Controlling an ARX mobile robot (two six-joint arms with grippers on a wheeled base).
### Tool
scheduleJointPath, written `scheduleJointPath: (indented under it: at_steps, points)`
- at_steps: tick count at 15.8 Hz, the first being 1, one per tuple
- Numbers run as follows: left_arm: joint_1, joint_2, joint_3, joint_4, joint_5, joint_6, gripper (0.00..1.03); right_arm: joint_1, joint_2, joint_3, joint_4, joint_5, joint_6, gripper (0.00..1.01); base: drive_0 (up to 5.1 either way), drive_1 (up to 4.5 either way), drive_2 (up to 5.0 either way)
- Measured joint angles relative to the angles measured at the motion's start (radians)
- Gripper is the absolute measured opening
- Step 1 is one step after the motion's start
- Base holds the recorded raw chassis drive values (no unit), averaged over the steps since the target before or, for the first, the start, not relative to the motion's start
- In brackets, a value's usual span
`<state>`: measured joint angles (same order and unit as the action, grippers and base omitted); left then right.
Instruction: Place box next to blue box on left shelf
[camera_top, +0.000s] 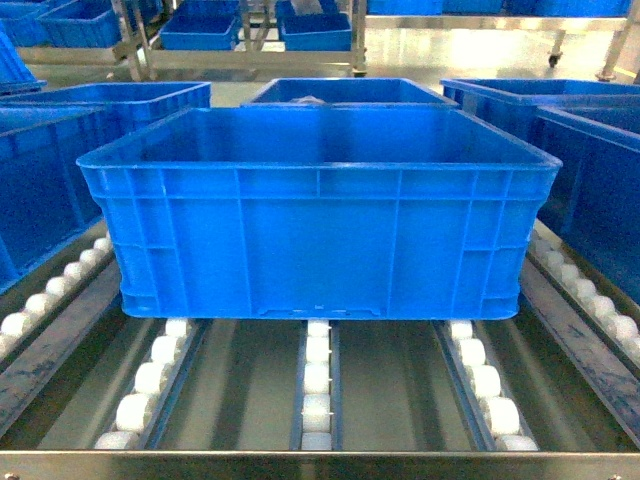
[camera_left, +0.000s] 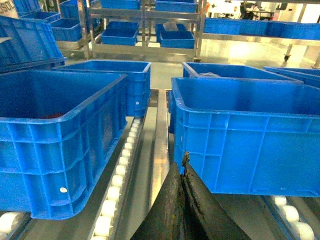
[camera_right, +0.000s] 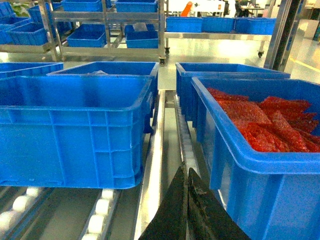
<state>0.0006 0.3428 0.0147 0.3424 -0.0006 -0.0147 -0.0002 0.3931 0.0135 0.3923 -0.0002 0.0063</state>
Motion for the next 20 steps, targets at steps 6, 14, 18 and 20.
scheduleJointPath:
  at_steps: [6, 14, 18, 20]
  points:
    - [0.0, -0.149, 0.0, -0.149, 0.0, 0.0, 0.01, 0.0, -0.17, 0.0, -0.169, 0.0, 0.0, 0.02, 0.0, 0.0, 0.0]
    - [0.0, -0.333, 0.0, -0.347, -0.001, 0.004, 0.01, 0.0, -0.388, 0.0, -0.39, 0.0, 0.0, 0.02, 0.0, 0.0, 0.0]
    - [0.0, -0.333, 0.0, -0.348, 0.0, 0.004, 0.01, 0.0, -0.388, 0.0, -0.397, -0.001, 0.0, 0.02, 0.0, 0.0, 0.0]
    - [0.0, -0.333, 0.0, -0.348, 0.0, 0.004, 0.21, 0.0, -0.388, 0.0, -0.397, 0.0, -0.001, 0.21, 0.0, 0.0, 0.0]
